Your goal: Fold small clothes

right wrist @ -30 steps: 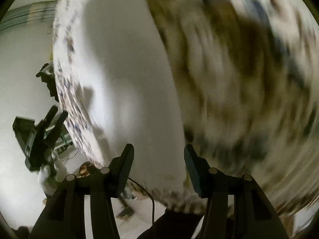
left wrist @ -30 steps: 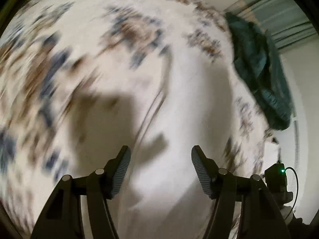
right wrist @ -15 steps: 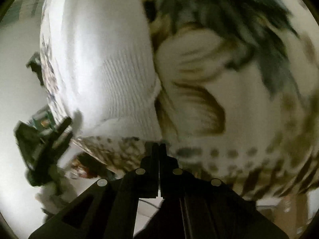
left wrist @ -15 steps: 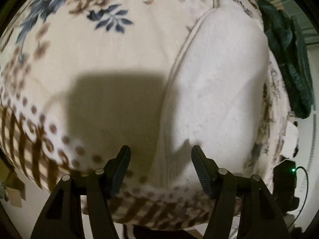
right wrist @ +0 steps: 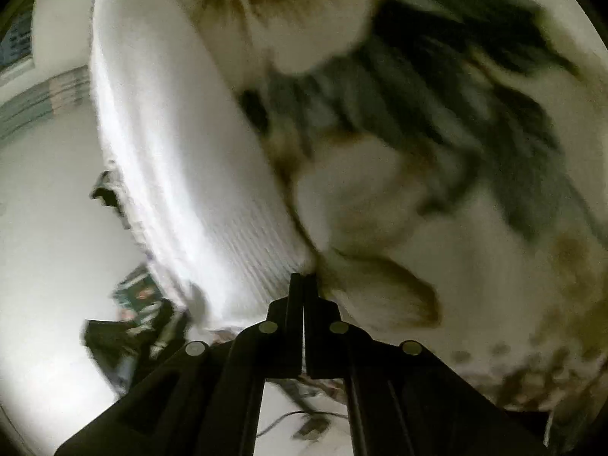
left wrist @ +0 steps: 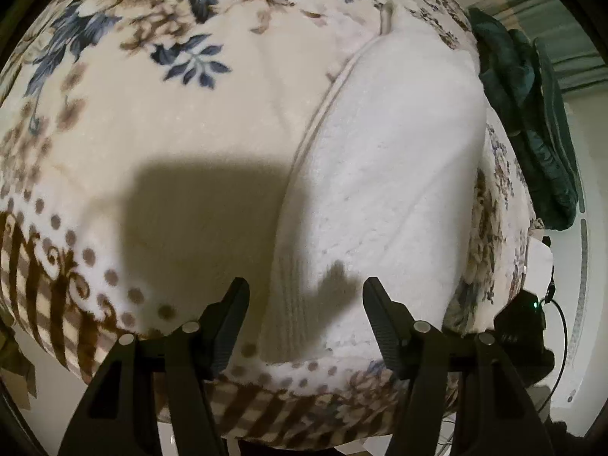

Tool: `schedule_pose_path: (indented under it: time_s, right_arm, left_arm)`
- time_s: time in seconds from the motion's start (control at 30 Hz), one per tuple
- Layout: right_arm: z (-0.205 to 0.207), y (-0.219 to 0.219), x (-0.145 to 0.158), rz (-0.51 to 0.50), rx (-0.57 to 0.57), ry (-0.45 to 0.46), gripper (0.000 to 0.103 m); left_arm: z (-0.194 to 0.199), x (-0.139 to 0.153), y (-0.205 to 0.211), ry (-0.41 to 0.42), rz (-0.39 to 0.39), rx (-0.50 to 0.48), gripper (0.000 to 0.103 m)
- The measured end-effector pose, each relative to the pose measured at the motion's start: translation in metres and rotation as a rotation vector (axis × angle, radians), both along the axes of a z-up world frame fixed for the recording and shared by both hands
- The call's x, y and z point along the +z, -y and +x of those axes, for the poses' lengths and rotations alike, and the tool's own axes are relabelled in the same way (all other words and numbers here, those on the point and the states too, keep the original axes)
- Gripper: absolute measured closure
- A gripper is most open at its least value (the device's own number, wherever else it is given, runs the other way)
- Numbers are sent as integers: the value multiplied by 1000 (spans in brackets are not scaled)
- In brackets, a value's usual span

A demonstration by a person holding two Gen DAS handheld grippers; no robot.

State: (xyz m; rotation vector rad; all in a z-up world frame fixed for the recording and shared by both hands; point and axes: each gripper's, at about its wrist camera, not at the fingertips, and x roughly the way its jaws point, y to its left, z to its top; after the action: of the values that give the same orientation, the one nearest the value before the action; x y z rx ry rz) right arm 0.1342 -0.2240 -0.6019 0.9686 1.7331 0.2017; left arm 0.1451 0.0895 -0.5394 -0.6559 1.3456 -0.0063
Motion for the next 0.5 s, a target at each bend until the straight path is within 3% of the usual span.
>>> schedule_pose_path:
  time_s: [0.03, 0.07, 0.2, 0.27, 0.33, 0.37, 0.4, 0.5]
  right_arm:
    - [-7, -3, 2, -16, 3, -1, 103]
    - [-16, -5, 5, -51, 16, -8, 103]
    - [-42, -3, 12, -87, 39, -8, 103]
    - [-47, 8, 10, 23, -42, -36, 102]
    - [-47, 11, 4, 66, -102, -56, 87]
    - [-42, 11, 4, 72, -129, -37, 59]
    - [-37, 13, 0, 79, -146, -35, 41]
    - [-20, 16, -13, 119, -202, -35, 41]
  left_arm:
    - [0, -1, 2, -9, 13, -8, 96]
    - [0, -2, 2, -24, 13, -13, 100]
    - [-4, 13, -2, 27, 14, 2, 100]
    - [-4, 22, -6, 47, 23, 3, 101]
    - [-3, 26, -9, 51, 30, 1, 101]
    - [-2, 26, -11, 50, 29, 1, 101]
    - [-1, 26, -11, 50, 33, 1, 101]
    - [0, 25, -17, 41, 64, 18, 101]
